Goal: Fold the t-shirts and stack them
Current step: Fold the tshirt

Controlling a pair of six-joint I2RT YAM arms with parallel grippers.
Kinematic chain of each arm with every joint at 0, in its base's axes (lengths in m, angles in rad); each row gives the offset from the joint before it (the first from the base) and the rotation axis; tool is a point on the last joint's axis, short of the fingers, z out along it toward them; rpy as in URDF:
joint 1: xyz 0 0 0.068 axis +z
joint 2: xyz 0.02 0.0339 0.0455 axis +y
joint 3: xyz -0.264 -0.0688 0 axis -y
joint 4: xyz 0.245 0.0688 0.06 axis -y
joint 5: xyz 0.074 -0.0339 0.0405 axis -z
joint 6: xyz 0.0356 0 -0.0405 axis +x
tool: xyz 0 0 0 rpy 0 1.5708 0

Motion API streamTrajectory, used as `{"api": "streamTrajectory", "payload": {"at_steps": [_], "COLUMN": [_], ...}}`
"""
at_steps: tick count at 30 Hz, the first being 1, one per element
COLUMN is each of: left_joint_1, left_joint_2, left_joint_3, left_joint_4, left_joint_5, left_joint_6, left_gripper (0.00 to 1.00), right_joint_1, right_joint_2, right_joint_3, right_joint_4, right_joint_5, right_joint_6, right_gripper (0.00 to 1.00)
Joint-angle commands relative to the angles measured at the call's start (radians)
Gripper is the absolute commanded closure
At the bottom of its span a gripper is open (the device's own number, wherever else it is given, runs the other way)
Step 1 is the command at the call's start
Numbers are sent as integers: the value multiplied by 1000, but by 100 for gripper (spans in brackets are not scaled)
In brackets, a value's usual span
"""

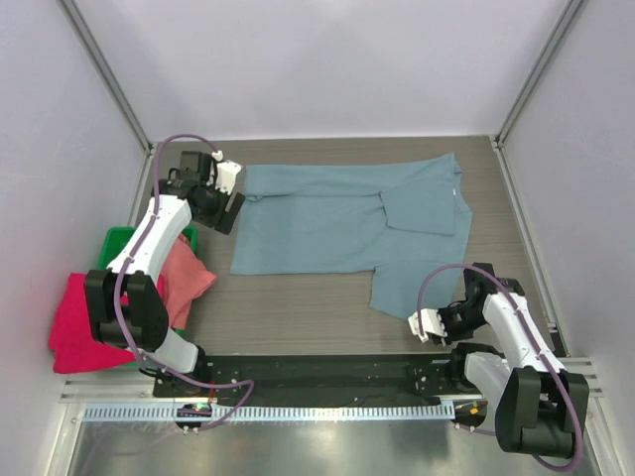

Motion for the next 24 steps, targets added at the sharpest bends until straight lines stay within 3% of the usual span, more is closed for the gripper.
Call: {"api": "streamTrajectory", "payload": {"at_steps": [1,4,8,11,18,24], "left_joint_1": [6,6,6,6,6,6], "left_joint_2": [-1,-12,-21,28,98,197], "left_joint_3": [37,23,-6,-18,-60,-28], "left_joint_4": [-20,-53,-220,-375,-313,-287], "left_joint_5": [7,48,216,345,304,295], "left_joint_6": [15,6,-8,24,47,38], "left_gripper": [21,22,23,34,41,44], "right_joint_1": [1,1,1,1,5,24], "right_joint_2": [23,12,-28,-26,-29,-55], "right_joint_3": [-27,-23,57,191,384,398], "right_joint_4": [103,116,236,285,359,356], "right_joint_5": [25,24,10,-12,-4,28], "right_joint_6": [-157,-116,76,270,516,558], "right_gripper": [88,98,99,99,99,99]}}
